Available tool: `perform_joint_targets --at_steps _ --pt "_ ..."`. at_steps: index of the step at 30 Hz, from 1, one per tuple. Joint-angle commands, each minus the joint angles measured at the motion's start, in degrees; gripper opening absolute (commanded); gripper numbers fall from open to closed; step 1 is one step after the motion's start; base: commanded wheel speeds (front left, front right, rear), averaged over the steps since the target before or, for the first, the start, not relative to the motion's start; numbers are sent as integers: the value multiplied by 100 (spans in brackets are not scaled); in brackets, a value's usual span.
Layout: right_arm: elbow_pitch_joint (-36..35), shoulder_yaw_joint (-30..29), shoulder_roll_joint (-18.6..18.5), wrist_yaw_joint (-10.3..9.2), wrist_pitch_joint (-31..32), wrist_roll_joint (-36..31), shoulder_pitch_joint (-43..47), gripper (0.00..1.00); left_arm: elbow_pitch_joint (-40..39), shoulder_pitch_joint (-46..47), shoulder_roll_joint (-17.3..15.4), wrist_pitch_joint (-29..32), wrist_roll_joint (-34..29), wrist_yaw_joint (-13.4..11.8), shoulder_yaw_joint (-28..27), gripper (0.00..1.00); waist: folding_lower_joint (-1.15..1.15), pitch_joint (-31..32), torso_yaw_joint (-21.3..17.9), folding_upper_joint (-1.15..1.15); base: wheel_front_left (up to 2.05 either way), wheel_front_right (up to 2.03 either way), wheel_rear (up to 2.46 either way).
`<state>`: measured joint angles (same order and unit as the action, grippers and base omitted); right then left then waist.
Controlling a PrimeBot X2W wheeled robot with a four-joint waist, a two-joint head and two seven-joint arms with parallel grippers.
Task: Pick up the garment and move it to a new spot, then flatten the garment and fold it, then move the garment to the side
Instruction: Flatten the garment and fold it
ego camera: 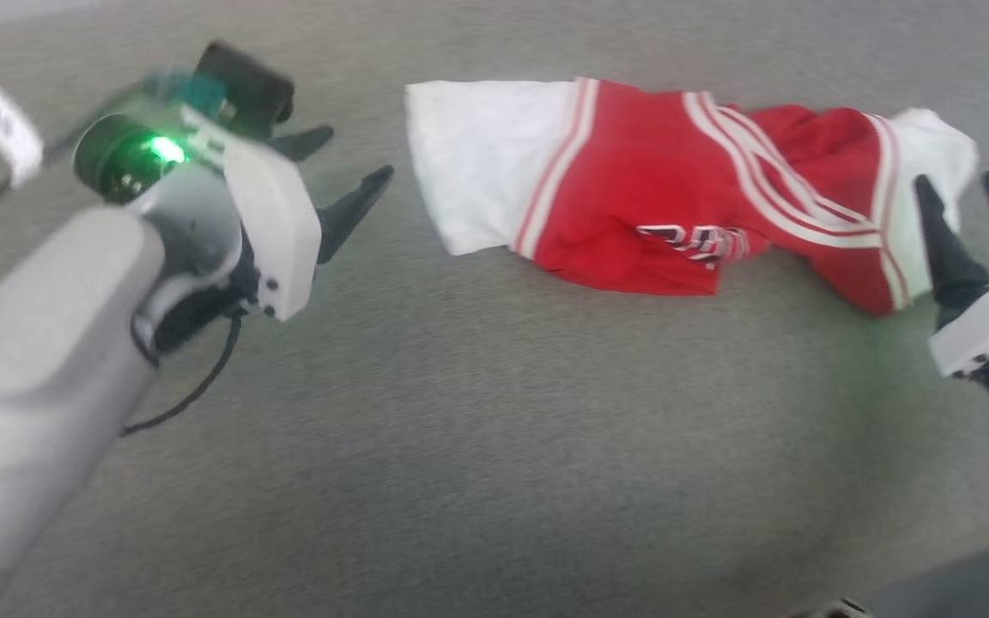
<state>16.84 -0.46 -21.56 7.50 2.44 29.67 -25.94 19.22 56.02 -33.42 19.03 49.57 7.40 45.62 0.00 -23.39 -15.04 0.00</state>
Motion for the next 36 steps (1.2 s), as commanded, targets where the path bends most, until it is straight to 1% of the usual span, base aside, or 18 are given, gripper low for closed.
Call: perform_joint_targets --at_steps 1,3,4,7,9,12,15,18,19,20,21,22,23,25,28,32,36 --pt "-124 51 55 -2 -21 32 71 100 264 264 48 434 354 10 36 100 0 -117 -299 0 0 0 0" --pt "-244 130 145 -2 -20 54 116 100 642 569 141 1220 795 11 178 100 0 -179 -449 0 0 0 0" --pt "-244 130 145 -2 -20 54 116 100 642 569 141 1220 795 11 178 100 0 -179 -449 0 0 0 0" --pt "-372 182 244 -2 -52 52 170 100 1295 948 297 2078 1230 -34 162 100 0 -261 -649 0 0 0 0" --pt "-429 230 320 -2 -62 39 210 100 1622 1117 407 2538 1378 -70 206 100 0 -309 -761 0 0 0 0" --pt "-452 265 393 -1 -76 -2 225 100 1977 1271 520 2903 1550 -157 192 100 0 -378 -896 0 0 0 0" --pt "-464 308 465 -1 -92 -82 248 100 2225 1206 612 3178 1616 -148 312 100 0 -449 -982 0 0 0 0" --pt "-489 328 502 -1 -61 -132 267 100 2368 1073 796 3412 1795 -148 310 100 0 -486 -1009 0 0 0 0" --pt "-503 340 513 -1 -44 -156 258 100 2375 1068 815 3413 1780 -133 340 94 0 -499 -1013 0 0 0 0" --pt "-521 347 525 -2 -34 -180 238 100 2371 1067 835 3376 1778 -118 348 62 0 -514 -1010 0 0 0 0" --pt "-536 360 537 -1 -13 -182 211 100 2393 1047 877 3338 1850 -110 300 43 0 -521 -1002 0 0 0 0" --pt "-553 363 535 -1 -5 -210 186 100 2408 1022 936 3317 1917 -97 259 15 0 -514 -977 0 0 0 0" --pt "-574 352 521 -1 11 -235 161 100 2404 1023 980 3266 1927 -90 254 0 0 -498 -939 0 0 0 0" --pt "-619 336 499 -1 45 -268 137 100 2415 1056 969 3077 1877 -58 239 0 0 -443 -839 0 0 0 0" --pt "-682 275 421 -1 106 -311 155 100 2488 1100 936 2760 1968 -32 84 0 0 -310 -616 0 0 0 0" --pt "-786 177 357 -1 241 -380 257 100 2540 995 786 2381 2080 -5 -110 0 0 -84 -232 0 0 0 0" --pt "-879 98 274 -1 408 -417 354 100 2400 721 561 2182 2285 7 -226 0 0 143 180 0 0 0 0"
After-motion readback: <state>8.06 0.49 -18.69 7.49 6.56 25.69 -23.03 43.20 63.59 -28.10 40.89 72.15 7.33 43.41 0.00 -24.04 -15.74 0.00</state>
